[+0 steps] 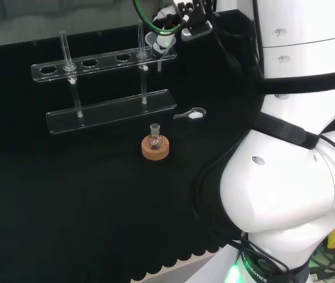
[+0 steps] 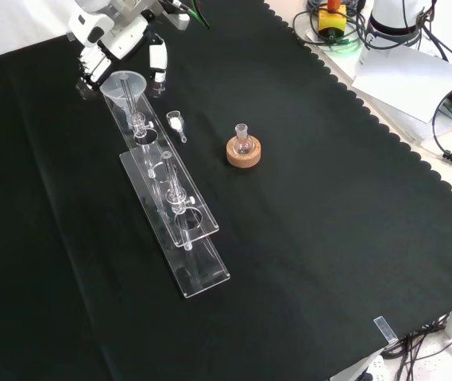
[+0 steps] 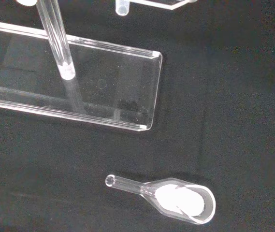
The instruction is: Pick up the funnel from the transparent funnel stand.
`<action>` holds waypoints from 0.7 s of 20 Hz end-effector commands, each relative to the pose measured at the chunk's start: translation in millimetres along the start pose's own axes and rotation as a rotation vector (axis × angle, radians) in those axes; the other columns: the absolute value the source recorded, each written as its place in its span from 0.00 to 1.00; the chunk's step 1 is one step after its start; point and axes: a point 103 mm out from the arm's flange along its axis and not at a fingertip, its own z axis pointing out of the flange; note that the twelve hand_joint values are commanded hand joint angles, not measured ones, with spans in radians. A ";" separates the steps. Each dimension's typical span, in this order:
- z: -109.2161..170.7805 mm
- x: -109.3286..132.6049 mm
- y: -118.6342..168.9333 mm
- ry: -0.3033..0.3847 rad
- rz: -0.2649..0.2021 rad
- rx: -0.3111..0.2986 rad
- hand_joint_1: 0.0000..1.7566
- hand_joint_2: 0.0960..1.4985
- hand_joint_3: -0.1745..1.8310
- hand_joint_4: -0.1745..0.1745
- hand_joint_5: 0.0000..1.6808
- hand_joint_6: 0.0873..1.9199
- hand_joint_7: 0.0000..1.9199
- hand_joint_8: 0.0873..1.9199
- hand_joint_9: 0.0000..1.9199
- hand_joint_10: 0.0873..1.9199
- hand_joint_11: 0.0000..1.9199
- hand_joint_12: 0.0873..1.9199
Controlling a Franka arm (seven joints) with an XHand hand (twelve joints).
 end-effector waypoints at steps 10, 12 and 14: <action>-3.7 5.7 5.3 -0.087 0.014 0.004 0.41 0.44 0.31 0.31 0.09 0.00 0.00 0.27 0.20 0.35 0.10 0.76; -5.3 8.3 5.7 -0.113 0.023 -0.007 0.42 0.45 0.32 0.31 0.14 0.00 0.00 0.29 0.22 0.34 0.12 0.75; -7.0 10.5 5.9 -0.141 0.033 -0.018 0.43 0.46 0.33 0.32 0.20 0.00 0.01 0.30 0.24 0.33 0.14 0.73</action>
